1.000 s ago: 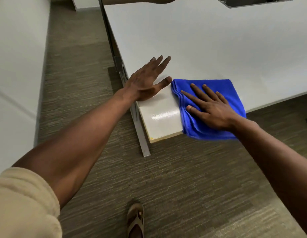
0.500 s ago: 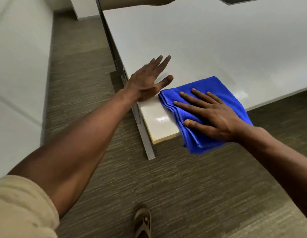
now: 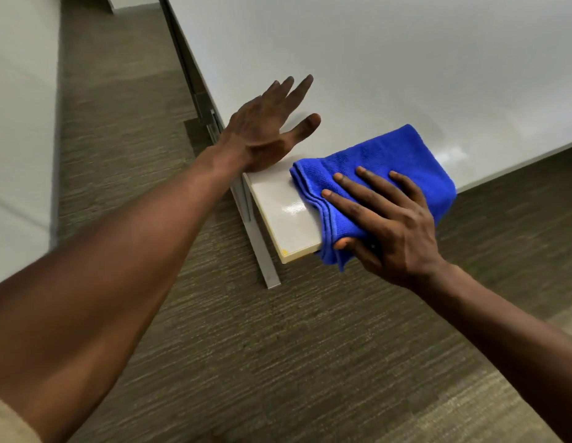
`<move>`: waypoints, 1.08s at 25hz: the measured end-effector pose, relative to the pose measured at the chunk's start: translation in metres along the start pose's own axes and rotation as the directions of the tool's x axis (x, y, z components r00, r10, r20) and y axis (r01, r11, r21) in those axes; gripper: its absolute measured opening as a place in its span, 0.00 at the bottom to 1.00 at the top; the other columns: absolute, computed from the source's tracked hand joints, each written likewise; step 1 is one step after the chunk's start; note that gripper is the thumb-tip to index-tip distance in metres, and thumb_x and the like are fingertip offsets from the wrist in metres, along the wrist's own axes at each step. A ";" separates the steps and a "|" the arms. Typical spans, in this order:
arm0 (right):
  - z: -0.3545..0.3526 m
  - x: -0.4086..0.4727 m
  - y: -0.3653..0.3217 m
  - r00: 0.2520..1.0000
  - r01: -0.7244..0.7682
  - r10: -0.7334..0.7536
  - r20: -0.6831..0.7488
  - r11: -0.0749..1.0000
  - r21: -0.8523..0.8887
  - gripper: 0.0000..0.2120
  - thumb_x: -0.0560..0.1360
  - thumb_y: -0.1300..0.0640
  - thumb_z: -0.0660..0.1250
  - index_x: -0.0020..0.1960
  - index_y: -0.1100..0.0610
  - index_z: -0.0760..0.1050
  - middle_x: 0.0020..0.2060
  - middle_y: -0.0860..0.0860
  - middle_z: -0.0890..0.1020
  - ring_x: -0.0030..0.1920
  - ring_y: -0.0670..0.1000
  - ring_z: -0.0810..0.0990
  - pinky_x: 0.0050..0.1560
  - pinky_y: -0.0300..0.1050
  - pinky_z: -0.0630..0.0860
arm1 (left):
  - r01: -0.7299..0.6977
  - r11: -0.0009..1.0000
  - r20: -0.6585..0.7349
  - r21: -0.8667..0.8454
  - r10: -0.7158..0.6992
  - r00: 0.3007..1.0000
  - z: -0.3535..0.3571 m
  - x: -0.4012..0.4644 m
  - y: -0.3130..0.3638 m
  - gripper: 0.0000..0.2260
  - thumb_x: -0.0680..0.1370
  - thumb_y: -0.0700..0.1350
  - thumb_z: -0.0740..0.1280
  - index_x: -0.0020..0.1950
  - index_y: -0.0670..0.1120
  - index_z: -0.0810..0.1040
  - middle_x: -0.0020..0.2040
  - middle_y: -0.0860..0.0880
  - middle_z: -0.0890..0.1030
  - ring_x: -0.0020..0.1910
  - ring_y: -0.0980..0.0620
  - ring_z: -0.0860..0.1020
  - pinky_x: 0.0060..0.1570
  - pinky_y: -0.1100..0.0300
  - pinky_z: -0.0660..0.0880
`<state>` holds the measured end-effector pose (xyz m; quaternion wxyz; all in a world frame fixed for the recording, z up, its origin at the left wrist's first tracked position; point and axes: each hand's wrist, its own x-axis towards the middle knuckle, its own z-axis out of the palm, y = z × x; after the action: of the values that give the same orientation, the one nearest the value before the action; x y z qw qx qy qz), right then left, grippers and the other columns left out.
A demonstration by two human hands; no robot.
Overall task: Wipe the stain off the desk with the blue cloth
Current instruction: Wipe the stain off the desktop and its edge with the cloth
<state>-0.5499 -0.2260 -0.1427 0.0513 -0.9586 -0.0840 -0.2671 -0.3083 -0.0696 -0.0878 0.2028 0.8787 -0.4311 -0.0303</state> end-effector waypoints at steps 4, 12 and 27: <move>-0.011 0.001 0.006 0.999 0.019 -0.022 0.029 0.997 0.077 0.25 0.84 0.39 0.57 0.77 0.48 0.72 0.78 0.48 0.72 0.79 0.55 0.69 0.75 0.63 0.66 | 0.030 0.999 0.001 -0.034 -0.030 1.000 0.001 -0.001 -0.001 0.36 0.76 0.75 0.45 0.82 0.65 0.46 0.84 0.56 0.52 0.83 0.56 0.49 0.79 0.51 0.52; -0.004 -0.006 -0.010 0.996 -0.084 0.089 -0.031 0.988 0.126 0.27 0.79 0.37 0.67 0.74 0.48 0.74 0.75 0.48 0.75 0.78 0.56 0.70 0.74 0.66 0.65 | 0.035 0.999 -0.021 -0.041 -0.036 0.999 0.003 0.001 0.000 0.37 0.76 0.75 0.46 0.83 0.62 0.48 0.84 0.55 0.55 0.83 0.55 0.52 0.81 0.50 0.52; -0.016 0.005 -0.034 0.969 -0.243 0.240 0.053 0.907 0.343 0.31 0.69 0.37 0.75 0.69 0.43 0.76 0.70 0.44 0.78 0.77 0.53 0.71 0.75 0.64 0.63 | 0.081 0.997 0.011 -0.001 -0.081 0.997 0.004 0.000 0.003 0.40 0.73 0.78 0.45 0.83 0.63 0.50 0.84 0.55 0.55 0.83 0.56 0.49 0.80 0.49 0.52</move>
<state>-0.5601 -0.1940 -0.1242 0.2516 -0.9388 -0.0109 -0.2352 -0.3114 -0.0729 -0.0904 0.1995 0.8952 -0.3962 -0.0436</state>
